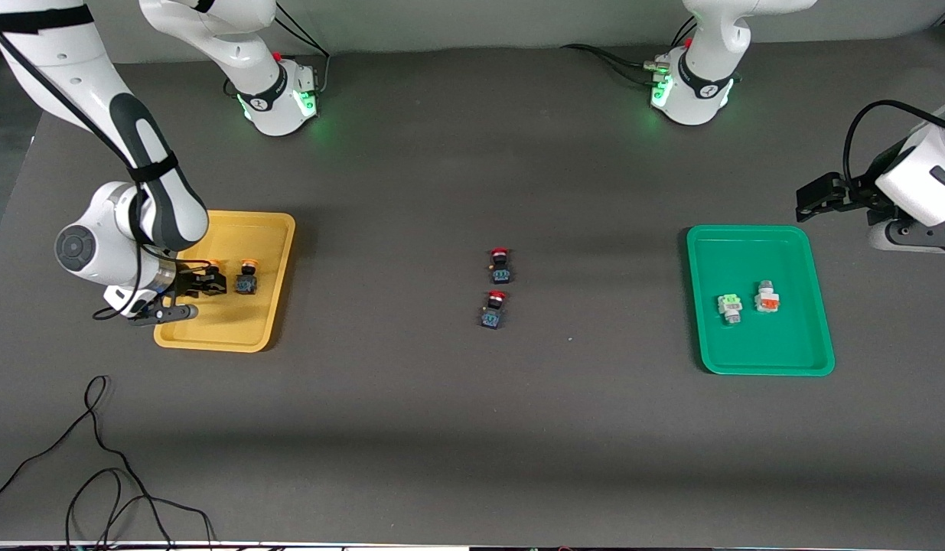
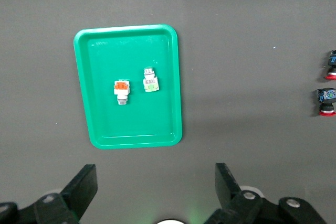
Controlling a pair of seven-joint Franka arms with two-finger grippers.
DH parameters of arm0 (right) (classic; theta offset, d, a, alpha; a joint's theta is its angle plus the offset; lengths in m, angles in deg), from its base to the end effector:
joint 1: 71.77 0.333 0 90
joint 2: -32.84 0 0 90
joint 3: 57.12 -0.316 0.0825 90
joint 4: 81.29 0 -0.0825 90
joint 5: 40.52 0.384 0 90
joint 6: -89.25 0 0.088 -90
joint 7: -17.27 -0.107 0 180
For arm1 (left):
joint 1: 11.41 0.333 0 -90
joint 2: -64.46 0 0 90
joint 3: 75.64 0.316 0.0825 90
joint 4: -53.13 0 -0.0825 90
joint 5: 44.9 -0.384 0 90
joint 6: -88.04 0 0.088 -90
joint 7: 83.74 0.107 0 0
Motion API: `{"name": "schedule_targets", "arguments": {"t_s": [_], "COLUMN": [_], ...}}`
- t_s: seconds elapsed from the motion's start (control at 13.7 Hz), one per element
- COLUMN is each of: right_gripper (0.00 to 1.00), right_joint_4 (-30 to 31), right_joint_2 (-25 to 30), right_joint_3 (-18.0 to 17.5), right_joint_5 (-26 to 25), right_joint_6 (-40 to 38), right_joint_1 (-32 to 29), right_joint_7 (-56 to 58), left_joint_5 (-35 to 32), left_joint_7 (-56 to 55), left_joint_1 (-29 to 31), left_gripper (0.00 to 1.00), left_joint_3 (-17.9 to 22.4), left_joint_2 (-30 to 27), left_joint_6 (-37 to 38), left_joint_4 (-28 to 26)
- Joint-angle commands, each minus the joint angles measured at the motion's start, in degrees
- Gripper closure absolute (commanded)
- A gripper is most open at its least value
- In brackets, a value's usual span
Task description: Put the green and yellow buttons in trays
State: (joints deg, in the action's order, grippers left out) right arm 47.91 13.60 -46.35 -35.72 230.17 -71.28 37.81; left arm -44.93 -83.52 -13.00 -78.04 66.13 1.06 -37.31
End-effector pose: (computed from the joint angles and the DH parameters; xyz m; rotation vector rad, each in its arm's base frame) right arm 0.5184 -0.0966 0.2057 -3.1106 -0.1824 0.1912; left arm 0.5552 -0.0383 0.6003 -3.1341 0.1152 0.1404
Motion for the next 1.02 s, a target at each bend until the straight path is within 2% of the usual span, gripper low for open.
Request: {"name": "schedule_targets", "arguments": {"t_s": [0.0,0.51,0.95], "right_gripper": [0.0,0.0,0.0], "right_joint_4": [-1.2,-18.8,-40.3], "right_joint_2": [8.2,16.9,17.7], "right_joint_3": [0.0,-5.0,-4.8], "right_joint_5": [0.8,0.3,-1.4], "right_joint_6": [-8.3,-33.7,-52.0], "right_joint_1": [0.6,0.9,-0.3], "right_joint_7": [-1.8,-15.9,-17.2], "left_joint_5": [-0.3,-0.1,-0.1], "left_joint_7": [0.6,0.6,0.6], "left_joint_1": [-0.2,0.0,-0.2], "left_gripper": [0.0,0.0,0.0], "left_joint_3": [0.3,0.5,0.4], "left_joint_2": [-1.0,-0.5,-0.4], "left_joint_6": [-1.2,-1.4,-1.6], "left_joint_4": [-1.0,-0.7,-0.6]}}
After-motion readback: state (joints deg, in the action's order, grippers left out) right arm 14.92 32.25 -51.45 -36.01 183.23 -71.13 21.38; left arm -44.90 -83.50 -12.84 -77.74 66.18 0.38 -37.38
